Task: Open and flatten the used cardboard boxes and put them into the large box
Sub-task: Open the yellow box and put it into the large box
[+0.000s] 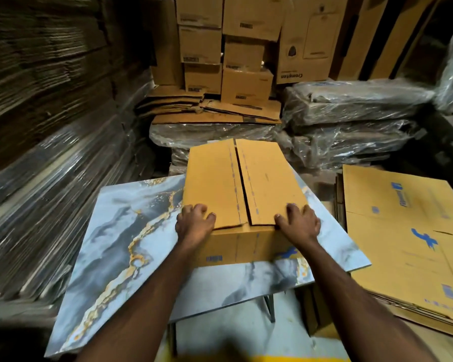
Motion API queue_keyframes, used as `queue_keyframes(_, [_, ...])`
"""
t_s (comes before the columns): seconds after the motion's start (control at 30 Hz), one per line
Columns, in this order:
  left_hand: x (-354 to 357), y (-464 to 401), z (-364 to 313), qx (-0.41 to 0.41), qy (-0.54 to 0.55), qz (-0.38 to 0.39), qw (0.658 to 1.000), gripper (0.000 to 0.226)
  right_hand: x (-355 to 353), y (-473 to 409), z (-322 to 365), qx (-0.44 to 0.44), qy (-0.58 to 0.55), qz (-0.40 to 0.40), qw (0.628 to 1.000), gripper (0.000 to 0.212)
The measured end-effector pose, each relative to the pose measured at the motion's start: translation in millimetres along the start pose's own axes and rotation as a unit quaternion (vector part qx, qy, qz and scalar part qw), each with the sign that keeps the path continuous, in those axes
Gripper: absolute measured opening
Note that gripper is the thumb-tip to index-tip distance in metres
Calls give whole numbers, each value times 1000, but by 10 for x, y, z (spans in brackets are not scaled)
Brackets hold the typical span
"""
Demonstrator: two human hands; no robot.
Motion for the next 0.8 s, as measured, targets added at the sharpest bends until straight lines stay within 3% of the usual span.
queue_keyframes(0.1, [91,74,-120,20,-68,23,997,52,55,-38,-91,-22,37,24,999,52])
queue_keyframes(0.3, [269,134,-289,60,-125,63,988,82,50,17,-165,-30,16,77,996,62])
queue_keyframes(0.47, [393,155,-612,193,-232,85,950,107,70,97,-262,-54,-69,-24,996,64])
queue_keyframes(0.57, [443,69,-693,244,-299,99,917,109,97,92,-435,10,-209,-89,974,65])
queue_keyframes(0.63, [523,19,-611,220,-290,139,921,110,141,60,-582,117,-328,-69,935,58])
queue_keyframes(0.73, [653,25,-454,203,-320,156,912,108,225,122,-741,290,-530,19,796,54])
queue_keyframes(0.8, [676,19,-435,210,-325,134,912,103,259,226,-807,349,-581,74,732,63])
Point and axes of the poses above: each hand's wrist, its own y-axis away from the middle knuckle, its own x-axis out of the palm, z = x × y, the point moved 2 cm from there along -y, towards the middle knuckle, and after that the axes turned 2 degrees about z, right-handed, at the moved point
